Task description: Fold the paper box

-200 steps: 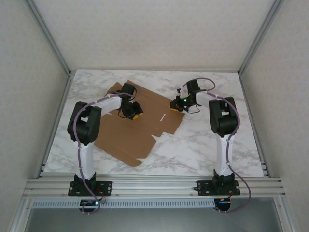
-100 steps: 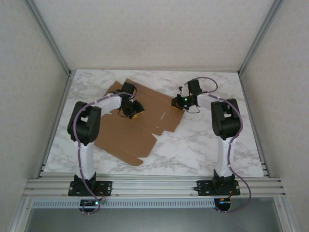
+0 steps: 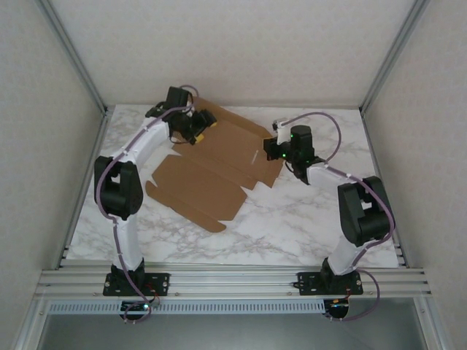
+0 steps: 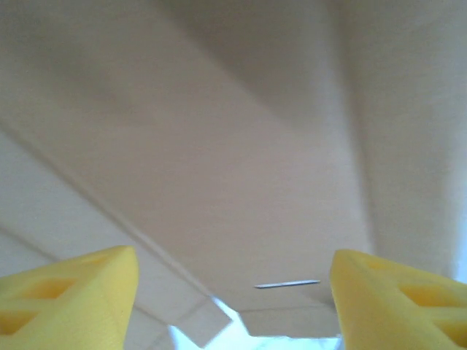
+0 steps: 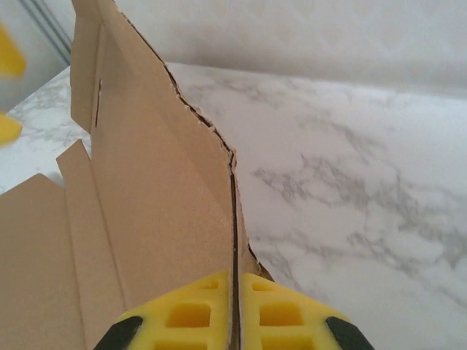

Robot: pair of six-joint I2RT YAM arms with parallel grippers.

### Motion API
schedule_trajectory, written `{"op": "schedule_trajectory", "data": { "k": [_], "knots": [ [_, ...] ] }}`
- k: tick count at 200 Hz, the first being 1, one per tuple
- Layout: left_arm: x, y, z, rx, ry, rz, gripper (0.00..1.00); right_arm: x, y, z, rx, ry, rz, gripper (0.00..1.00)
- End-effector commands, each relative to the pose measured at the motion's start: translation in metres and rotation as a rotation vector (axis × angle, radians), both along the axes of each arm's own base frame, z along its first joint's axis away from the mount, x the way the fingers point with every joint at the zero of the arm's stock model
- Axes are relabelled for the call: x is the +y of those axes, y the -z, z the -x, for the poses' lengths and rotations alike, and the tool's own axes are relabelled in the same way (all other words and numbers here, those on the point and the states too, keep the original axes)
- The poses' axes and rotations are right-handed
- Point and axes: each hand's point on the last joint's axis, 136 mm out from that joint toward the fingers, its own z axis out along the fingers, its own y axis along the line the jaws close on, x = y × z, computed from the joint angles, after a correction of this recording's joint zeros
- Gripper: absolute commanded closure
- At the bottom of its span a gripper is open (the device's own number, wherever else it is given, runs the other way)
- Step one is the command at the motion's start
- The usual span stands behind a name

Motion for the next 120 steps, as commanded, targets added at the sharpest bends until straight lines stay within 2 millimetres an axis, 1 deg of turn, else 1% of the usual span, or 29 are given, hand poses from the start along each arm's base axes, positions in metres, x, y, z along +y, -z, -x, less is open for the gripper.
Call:
{"op": "schedule_trajectory", "data": {
  "k": [1,9,23,54,69,97,120],
  "knots": [
    [-0.013,-0.037,0.002,-0.025,0.026,0.063,0.25,0.005,-0.029,0.0,-0.234,0.008,0.149,0.99],
    [-0.014,-0.042,0.0,-0.033,0.026,0.073,0.24,0.007,-0.032,0.001,-0.258,0.012,0.17,0.99],
    [-0.016,-0.045,-0.002,-0.033,0.022,0.09,0.21,0.009,-0.035,0.002,-0.283,0.019,0.195,0.99],
    [-0.018,-0.028,-0.003,0.025,0.006,0.102,0.23,0.01,-0.036,0.003,-0.309,0.041,0.229,0.99],
    [-0.017,-0.024,-0.006,0.038,-0.007,0.109,0.24,0.01,-0.037,0.004,-0.323,0.049,0.235,0.99],
    [-0.021,-0.02,-0.017,0.043,-0.015,0.13,0.27,0.012,-0.039,0.007,-0.351,0.055,0.259,0.99],
    [-0.025,-0.017,-0.028,0.049,-0.022,0.139,0.27,0.015,-0.038,0.01,-0.37,0.048,0.292,0.99]
  ]
}}
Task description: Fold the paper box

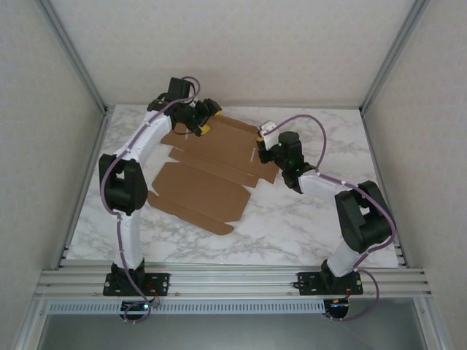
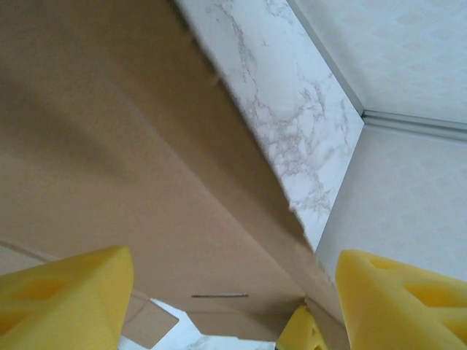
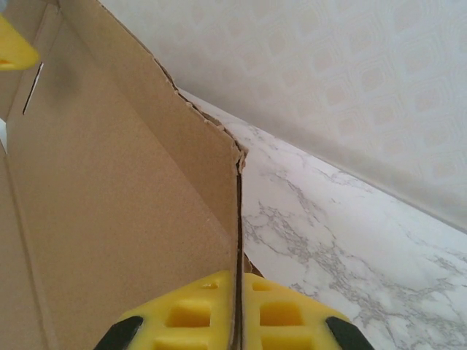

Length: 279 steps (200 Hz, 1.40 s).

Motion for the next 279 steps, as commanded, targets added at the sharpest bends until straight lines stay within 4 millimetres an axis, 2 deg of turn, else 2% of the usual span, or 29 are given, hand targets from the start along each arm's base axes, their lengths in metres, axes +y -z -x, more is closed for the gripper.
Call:
{"op": "schedule_trajectory", "data": {
  "k": [1,35,81,113,147,170,197,219,229,253,279],
  "knots": [
    [-0.006,0.0,-0.009,0.027,-0.005,0.032,0.27,0.0,-0.022,0.003,-0.098,0.013,0.028,0.99],
    [-0.007,0.007,-0.016,0.042,-0.017,0.029,0.33,-0.001,-0.024,0.003,-0.12,0.033,0.058,0.99],
    [-0.004,0.014,-0.012,0.057,-0.015,0.002,0.63,-0.002,-0.024,0.004,-0.141,0.046,0.081,0.99],
    [-0.003,0.009,-0.016,0.037,-0.025,0.01,0.77,-0.004,-0.026,0.003,-0.148,0.057,0.083,0.98],
    [0.0,-0.002,-0.032,-0.02,-0.063,0.046,0.9,-0.008,-0.026,-0.002,-0.121,0.097,0.094,0.88],
    [-0.003,-0.002,-0.04,-0.03,-0.08,0.076,1.0,-0.011,-0.026,-0.006,-0.106,0.12,0.085,0.8],
    [0.0,-0.002,-0.045,-0.041,-0.118,0.09,1.0,-0.01,-0.035,-0.003,-0.093,0.114,0.042,0.58],
    [0.001,-0.009,-0.048,-0.068,-0.163,0.134,1.0,-0.008,-0.044,0.007,-0.052,0.08,-0.019,0.47],
    [0.003,-0.01,-0.05,-0.075,-0.185,0.145,1.0,-0.009,-0.05,0.012,-0.022,0.074,-0.069,0.38],
    [0.003,-0.012,-0.055,-0.082,-0.217,0.175,1.0,-0.009,-0.065,0.021,0.094,0.019,-0.233,0.37],
    [0.002,-0.012,-0.055,-0.086,-0.227,0.206,1.0,-0.013,-0.083,0.012,0.331,0.044,-0.45,0.4]
  ]
}}
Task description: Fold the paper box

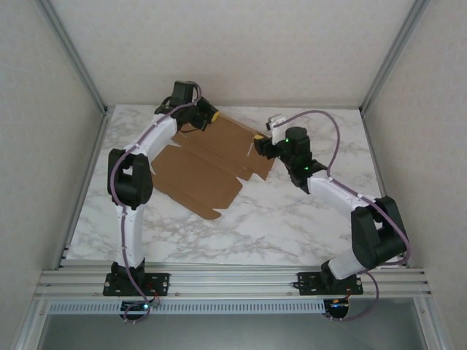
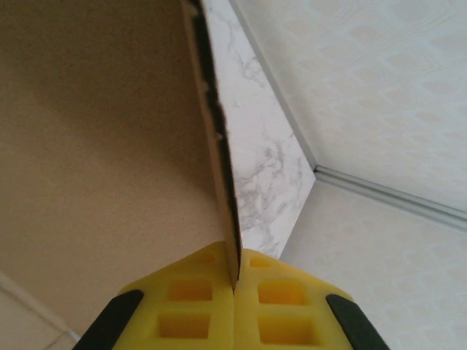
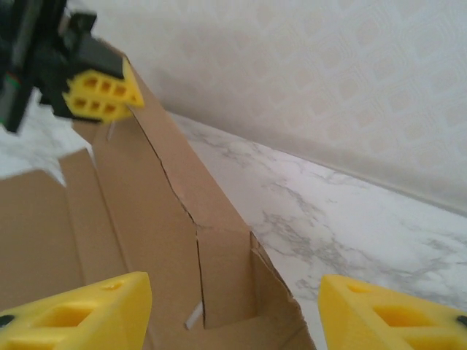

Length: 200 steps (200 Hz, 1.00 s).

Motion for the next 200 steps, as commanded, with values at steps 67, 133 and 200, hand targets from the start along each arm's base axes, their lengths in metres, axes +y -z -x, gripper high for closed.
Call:
{"op": "schedule_trajectory", "data": {
  "k": [67,133,200],
  "knots": [
    [0.005,-0.027,-0.003,-0.068,-0.05,0.066,1.0,0.013,0.01,-0.029,0.914,0.179,-0.61,0.42],
    [0.004,-0.028,-0.002,-0.066,-0.044,0.071,1.0,0.026,0.041,-0.042,1.087,0.219,-0.775,0.3],
    [0.005,-0.028,0.001,-0.063,-0.048,0.07,1.0,0.04,0.044,-0.044,1.131,0.183,-0.82,0.26]
  ]
}}
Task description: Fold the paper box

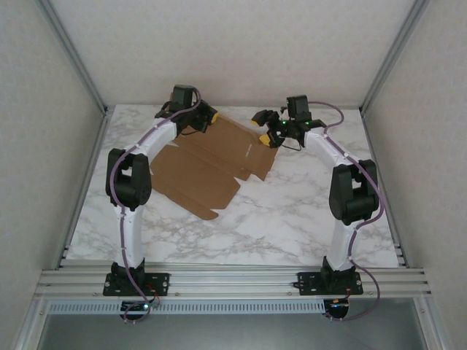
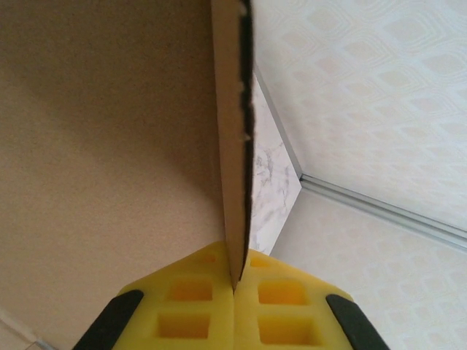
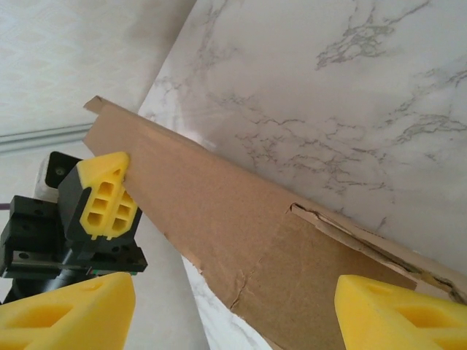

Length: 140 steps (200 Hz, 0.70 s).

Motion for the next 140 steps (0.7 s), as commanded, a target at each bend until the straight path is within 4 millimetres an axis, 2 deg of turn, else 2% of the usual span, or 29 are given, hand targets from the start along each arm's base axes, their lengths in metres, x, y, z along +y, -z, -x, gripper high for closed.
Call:
{"op": "schedule_trajectory", "data": {
  "k": [1,32,105,140],
  "knots": [
    [0.003,-0.035,0.001,-0.064,-0.012,0.027,1.0,0.012,-0.007,0.004,0.01,-0.024,-0.032,0.26],
    [0.004,-0.036,0.001,-0.065,-0.016,0.031,1.0,0.015,-0.008,0.009,0.037,-0.031,-0.056,0.25],
    [0.006,-0.038,0.003,-0.072,-0.018,0.02,1.0,0.0,-0.015,0.025,0.076,0.002,0.023,0.25],
    [0.006,-0.038,0.006,-0.081,-0.013,0.025,1.0,-0.002,-0.015,0.027,0.094,0.042,-0.014,0.25]
  ]
}}
